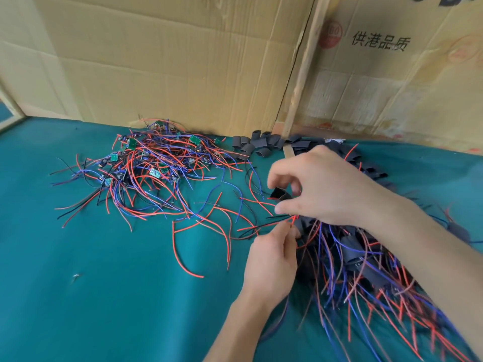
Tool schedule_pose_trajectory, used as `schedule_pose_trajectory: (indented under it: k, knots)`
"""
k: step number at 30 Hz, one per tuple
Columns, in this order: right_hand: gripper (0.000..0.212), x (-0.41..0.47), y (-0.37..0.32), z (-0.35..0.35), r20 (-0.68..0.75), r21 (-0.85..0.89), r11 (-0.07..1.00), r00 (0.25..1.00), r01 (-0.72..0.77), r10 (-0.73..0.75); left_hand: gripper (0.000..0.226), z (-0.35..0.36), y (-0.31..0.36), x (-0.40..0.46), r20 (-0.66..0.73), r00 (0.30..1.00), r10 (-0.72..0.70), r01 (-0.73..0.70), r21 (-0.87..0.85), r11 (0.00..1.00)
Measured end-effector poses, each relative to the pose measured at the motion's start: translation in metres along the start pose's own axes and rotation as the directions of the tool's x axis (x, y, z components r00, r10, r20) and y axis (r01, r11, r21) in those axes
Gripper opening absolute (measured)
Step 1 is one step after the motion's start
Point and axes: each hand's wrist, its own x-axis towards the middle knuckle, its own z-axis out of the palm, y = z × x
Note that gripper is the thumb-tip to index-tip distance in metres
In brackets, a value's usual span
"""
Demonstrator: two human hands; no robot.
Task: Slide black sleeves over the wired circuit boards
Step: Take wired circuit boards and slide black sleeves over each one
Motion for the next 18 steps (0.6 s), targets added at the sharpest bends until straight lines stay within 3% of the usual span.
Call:
schedule_pose_trajectory:
  k: [5, 9, 13, 18]
  knots:
    - [0.029, -0.014, 0.016, 0.01, 0.051, 0.157, 0.98, 0.992, -0.124, 0.117, 0.025, 0.0, -0.001, 0.0, 0.011, 0.999, -0.031, 0.031, -0.026, 0.999]
    - [0.028, -0.025, 0.023, 0.027, 0.01, 0.287, 0.934, 0.975, -0.215, 0.221, 0.027, -0.003, 0.001, -0.002, -0.044, 0.999, -0.028, 0.024, -0.094, 0.995]
    - [0.026, -0.029, 0.021, 0.042, -0.031, 0.411, 0.876, 0.957, -0.251, 0.288, 0.008, -0.008, 0.003, -0.001, -0.06, 0.991, -0.122, 0.093, -0.362, 0.927]
    - [0.024, -0.031, 0.015, 0.055, -0.035, 0.459, 0.84, 0.939, -0.289, 0.343, 0.045, -0.013, 0.001, 0.002, -0.027, 0.984, -0.177, 0.135, -0.538, 0.832]
